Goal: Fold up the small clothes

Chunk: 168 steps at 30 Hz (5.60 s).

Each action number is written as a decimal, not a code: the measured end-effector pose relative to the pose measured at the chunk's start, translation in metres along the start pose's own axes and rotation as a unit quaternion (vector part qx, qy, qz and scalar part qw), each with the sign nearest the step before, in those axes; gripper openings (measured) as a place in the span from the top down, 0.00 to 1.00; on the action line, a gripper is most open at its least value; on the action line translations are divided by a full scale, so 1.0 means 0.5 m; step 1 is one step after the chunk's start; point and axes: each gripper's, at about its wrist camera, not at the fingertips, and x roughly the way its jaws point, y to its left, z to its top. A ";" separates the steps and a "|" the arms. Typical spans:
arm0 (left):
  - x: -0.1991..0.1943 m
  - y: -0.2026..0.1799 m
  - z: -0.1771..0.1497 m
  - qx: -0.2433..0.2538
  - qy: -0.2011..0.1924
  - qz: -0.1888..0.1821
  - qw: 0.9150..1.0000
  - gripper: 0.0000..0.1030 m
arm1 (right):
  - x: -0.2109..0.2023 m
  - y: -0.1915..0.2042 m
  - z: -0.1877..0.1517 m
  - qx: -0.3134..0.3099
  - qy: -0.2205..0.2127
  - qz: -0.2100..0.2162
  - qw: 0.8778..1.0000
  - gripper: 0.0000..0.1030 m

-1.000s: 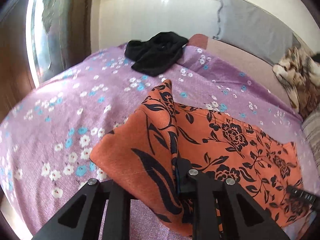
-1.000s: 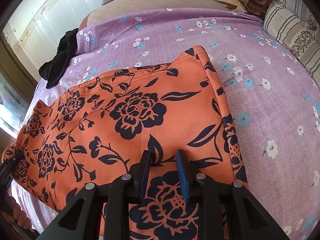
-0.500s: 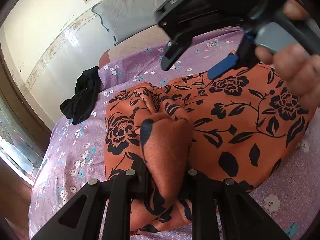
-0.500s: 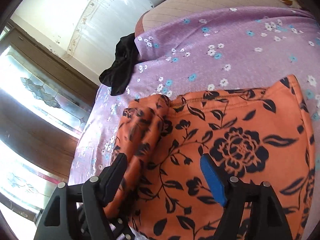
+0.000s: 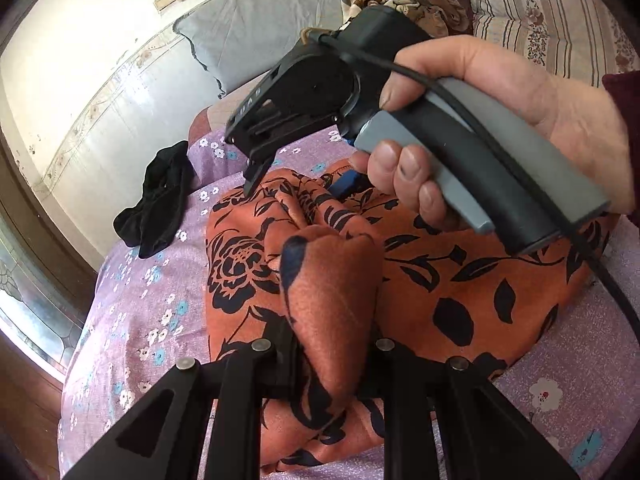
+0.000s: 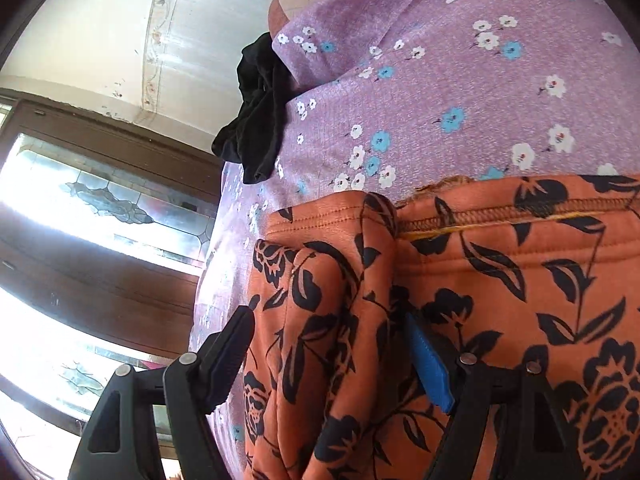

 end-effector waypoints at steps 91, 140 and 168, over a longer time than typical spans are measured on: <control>0.113 0.031 0.077 -0.184 0.168 -0.193 0.949 0.23 | -0.145 -0.050 0.080 -0.024 -0.041 -0.299 0.953 0.89; 0.147 0.062 0.109 -0.156 0.115 -0.104 0.975 0.15 | -0.334 -0.145 -0.164 0.019 -0.120 -0.274 0.954 0.90; 0.122 0.070 0.099 -0.172 0.118 -0.096 0.973 0.13 | -0.347 -0.139 -0.167 0.019 -0.142 -0.269 0.953 0.90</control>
